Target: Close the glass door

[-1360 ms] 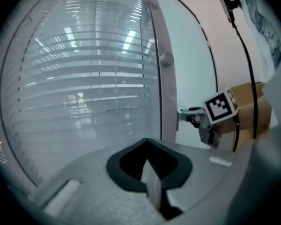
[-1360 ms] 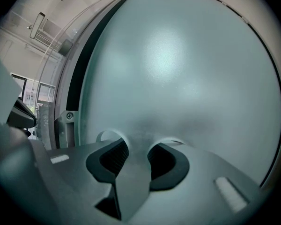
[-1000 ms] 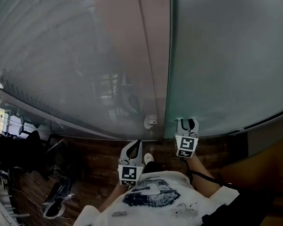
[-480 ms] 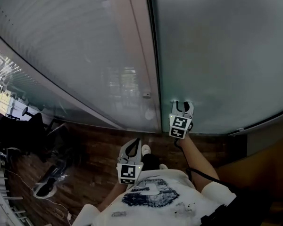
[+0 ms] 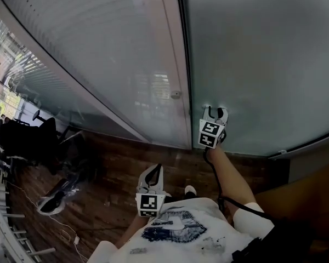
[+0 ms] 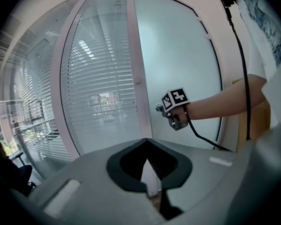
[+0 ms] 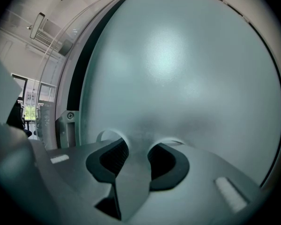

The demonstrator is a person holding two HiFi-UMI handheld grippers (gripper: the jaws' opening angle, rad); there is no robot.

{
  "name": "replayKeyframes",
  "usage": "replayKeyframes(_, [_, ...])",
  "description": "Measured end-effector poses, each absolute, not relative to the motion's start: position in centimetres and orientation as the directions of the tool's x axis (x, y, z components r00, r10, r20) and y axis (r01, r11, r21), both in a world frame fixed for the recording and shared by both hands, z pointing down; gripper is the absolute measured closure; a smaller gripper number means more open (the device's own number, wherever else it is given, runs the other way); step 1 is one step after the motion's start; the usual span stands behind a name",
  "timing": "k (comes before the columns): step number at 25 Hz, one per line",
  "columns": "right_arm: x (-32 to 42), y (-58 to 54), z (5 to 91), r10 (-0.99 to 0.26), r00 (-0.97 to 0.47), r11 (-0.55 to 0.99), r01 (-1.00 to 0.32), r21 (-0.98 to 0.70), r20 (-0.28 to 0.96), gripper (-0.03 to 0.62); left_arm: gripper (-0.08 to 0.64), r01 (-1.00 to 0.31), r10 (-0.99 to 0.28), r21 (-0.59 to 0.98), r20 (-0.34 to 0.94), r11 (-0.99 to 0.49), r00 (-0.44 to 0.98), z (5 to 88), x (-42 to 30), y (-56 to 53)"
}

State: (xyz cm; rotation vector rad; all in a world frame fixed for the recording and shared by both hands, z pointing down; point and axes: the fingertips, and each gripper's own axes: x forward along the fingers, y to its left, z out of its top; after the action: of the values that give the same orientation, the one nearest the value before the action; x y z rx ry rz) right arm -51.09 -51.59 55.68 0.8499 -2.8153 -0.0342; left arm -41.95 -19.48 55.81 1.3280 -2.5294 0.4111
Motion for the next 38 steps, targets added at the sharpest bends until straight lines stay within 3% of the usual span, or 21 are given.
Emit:
replayKeyframes(12, [-50.9,-52.5,55.9,-0.573,-0.806,0.818,-0.571,0.06,0.146,0.46,0.558,-0.818,-0.75,-0.103,0.348,0.566,-0.562,55.6,-40.7,-14.5])
replayKeyframes(17, [-48.3,-51.3,55.8,-0.612,-0.774,0.79,-0.609,0.078,0.159,0.42,0.558,-0.792,-0.717,-0.09,0.373,0.604,-0.589,56.7,-40.8,-9.3])
replayKeyframes(21, [-45.6,-49.2,56.3,-0.607,-0.779,0.794,-0.602,0.08,0.159,0.47,0.558,-0.796,-0.723,-0.083,0.37,0.6,-0.584,57.3,-41.2,-7.1])
replayKeyframes(24, [-43.6,-46.1,55.6,-0.557,-0.812,0.829,-0.556,0.06,0.175,0.584,0.558,-0.814,-0.749,-0.079,0.347,0.575,-0.564,56.9,-41.0,-6.3])
replayKeyframes(38, [-29.6,-30.2,51.5,-0.446,-0.885,0.89,-0.454,-0.04,0.13,0.584,0.558,-0.892,-0.858,-0.11,0.247,0.438,-0.451,54.5,-36.3,-0.4])
